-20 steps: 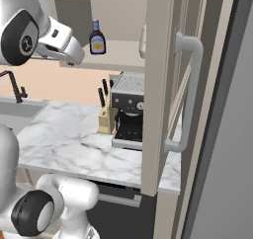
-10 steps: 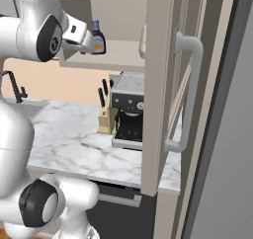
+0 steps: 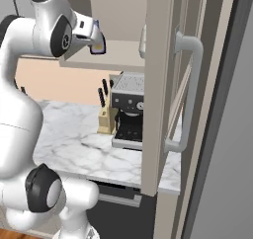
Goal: Move the condiment bottle and oil and vinegar bottle from the cabinet to the dining counter.
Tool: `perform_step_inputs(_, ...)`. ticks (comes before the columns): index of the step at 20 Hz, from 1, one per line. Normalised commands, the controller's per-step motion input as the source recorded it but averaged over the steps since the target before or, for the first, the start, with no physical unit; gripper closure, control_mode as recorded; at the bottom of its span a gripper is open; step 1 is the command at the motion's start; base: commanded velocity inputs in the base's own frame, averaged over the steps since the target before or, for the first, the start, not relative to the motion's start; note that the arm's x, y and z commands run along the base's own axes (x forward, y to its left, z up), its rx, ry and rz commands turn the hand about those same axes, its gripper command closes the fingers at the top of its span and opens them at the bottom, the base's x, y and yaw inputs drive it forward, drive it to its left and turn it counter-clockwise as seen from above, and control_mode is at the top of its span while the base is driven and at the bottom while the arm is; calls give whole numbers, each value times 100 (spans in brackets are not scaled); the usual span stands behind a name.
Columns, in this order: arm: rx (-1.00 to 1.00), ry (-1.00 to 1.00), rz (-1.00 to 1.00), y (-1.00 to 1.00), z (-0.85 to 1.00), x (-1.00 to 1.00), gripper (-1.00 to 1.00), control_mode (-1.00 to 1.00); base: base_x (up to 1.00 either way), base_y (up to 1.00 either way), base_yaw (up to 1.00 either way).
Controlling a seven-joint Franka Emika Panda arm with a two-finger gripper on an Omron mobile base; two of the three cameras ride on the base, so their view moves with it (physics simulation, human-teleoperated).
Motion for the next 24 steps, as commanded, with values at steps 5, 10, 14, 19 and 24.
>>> perform_step_inputs(5, -3, -6, 12, 2, 1, 53, -100, -100, 0, 0, 0)
perform_step_inputs(10, 0, -11, 14, 0, 0, 50, -100, -100, 0, 0, 0)
perform_step_inputs(14, -2, -12, 10, 0, 0, 35, -100, -100, 0, 0, 0)
perform_step_inputs(19, -1, -9, 7, 2, 0, 30, -100, -100, 0, 0, 0)
perform_step_inputs(24, -1, -3, 3, 3, 0, 37, -100, -100, 0, 0, 0)
